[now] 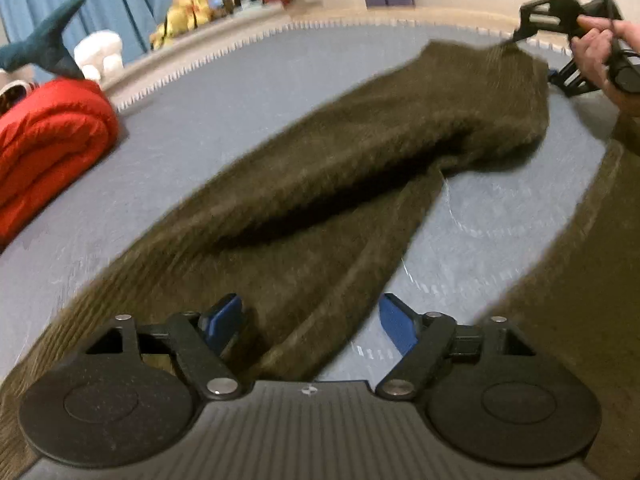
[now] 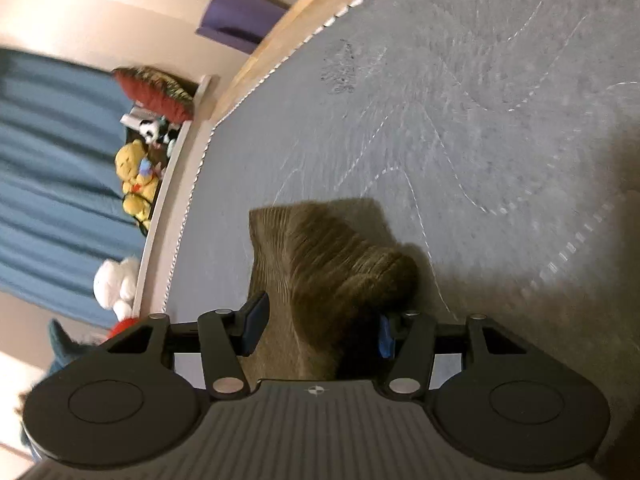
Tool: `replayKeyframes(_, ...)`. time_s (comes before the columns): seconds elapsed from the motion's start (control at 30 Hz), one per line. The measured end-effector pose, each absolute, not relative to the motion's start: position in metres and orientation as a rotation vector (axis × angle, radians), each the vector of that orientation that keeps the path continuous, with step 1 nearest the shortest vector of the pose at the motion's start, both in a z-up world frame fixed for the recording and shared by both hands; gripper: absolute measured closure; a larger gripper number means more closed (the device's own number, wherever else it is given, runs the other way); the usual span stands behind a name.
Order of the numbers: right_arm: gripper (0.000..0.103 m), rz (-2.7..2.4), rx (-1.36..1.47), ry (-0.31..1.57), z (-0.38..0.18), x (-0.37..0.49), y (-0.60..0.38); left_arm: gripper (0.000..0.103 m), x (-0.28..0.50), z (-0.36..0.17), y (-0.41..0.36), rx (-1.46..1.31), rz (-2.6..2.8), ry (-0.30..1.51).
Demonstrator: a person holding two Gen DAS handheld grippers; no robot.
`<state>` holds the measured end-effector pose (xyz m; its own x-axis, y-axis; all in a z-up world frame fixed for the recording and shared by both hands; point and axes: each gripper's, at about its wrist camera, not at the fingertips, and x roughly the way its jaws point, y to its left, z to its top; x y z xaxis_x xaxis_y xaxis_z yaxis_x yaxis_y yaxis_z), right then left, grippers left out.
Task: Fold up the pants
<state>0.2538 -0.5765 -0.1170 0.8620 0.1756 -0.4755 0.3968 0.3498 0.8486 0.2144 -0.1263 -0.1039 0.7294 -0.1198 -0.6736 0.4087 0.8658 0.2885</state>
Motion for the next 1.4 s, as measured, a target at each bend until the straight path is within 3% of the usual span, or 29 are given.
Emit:
replayKeyframes(0.03, 0.054, -0.155, 1.223, 0.549, -0.116, 0.26, -0.578, 0.027, 0.219, -0.104, -0.123, 0.429, -0.318, 0.71)
replayKeyframes(0.07, 0.069, -0.147, 1.217, 0.546, -0.111, 0.266, -0.58, 0.048, 0.223, -0.103, -0.12, 0.412, -0.335, 0.722)
replayKeyframes(0.13, 0.077, -0.13, 1.19, 0.52, -0.092, 0.276, -0.581, 0.087, 0.228, -0.099, -0.116, 0.419, -0.348, 0.748)
replayKeyframes(0.17, 0.081, -0.12, 1.165, 0.494, -0.078, 0.28, -0.581, 0.09, 0.227, -0.095, -0.114, 0.441, -0.351, 0.738)
replayKeyframes(0.3, 0.087, -0.15, 0.992, 0.376, -0.023, 0.261, -0.586, 0.091, 0.218, -0.074, -0.095, 0.413, -0.436, 0.708)
replayKeyframes(0.4, 0.086, -0.347, 0.811, 0.487, -0.036, 0.244, -0.585, 0.089, 0.219, -0.074, -0.082, 0.395, -0.553, 0.786)
replayKeyframes(0.5, 0.079, -0.466, 0.788, 0.711, -0.081, 0.252, -0.592, 0.082, 0.224, -0.084, -0.074, 0.456, -0.619, 0.875)
replayKeyframes(0.57, 0.072, -0.474, 0.782, 0.68, -0.083, 0.244, -0.594, 0.07, 0.222, -0.076, -0.061, 0.423, -0.628, 0.851)
replayKeyframes(0.63, 0.059, -0.502, 0.707, 0.616, -0.072, 0.233, -0.588, 0.064, 0.224, -0.063, -0.037, 0.271, -0.651, 0.818)
replayKeyframes(0.73, 0.055, -0.566, 0.623, 0.517, -0.055, 0.213, -0.581, 0.065, 0.232, -0.061, -0.005, 0.086, -0.634, 0.798)
replayKeyframes(0.8, 0.055, -0.526, 0.61, 0.474, -0.05, 0.2, -0.581, 0.07, 0.243, -0.081, 0.002, 0.072, -0.548, 0.887)
replayKeyframes(0.87, 0.055, -0.449, 0.582, 0.5, -0.052, 0.204, -0.579, 0.072, 0.246, -0.1, 0.009, 0.048, -0.5, 0.977)
replayKeyframes(0.93, 0.055, -0.415, 0.587, 0.544, -0.048, 0.203, -0.574, 0.074, 0.245, -0.087, 0.017, 0.003, -0.489, 1.009)
replayKeyframes(1.13, 0.054, -0.269, 0.509, 0.471, 0.036, 0.175, -0.527, 0.069, 0.191, -0.01, 0.042, 0.068, -0.399, 0.815)
replayKeyframes(1.23, 0.047, -0.15, 0.447, 0.415, 0.094, 0.158, -0.486, 0.058, 0.144, 0.028, 0.062, 0.035, -0.345, 0.726)
replayKeyframes(1.4, 0.037, 0.041, 0.341, 0.346, 0.166, 0.103, -0.411, 0.051, 0.072, 0.065, 0.11, -0.01, -0.265, 0.636)
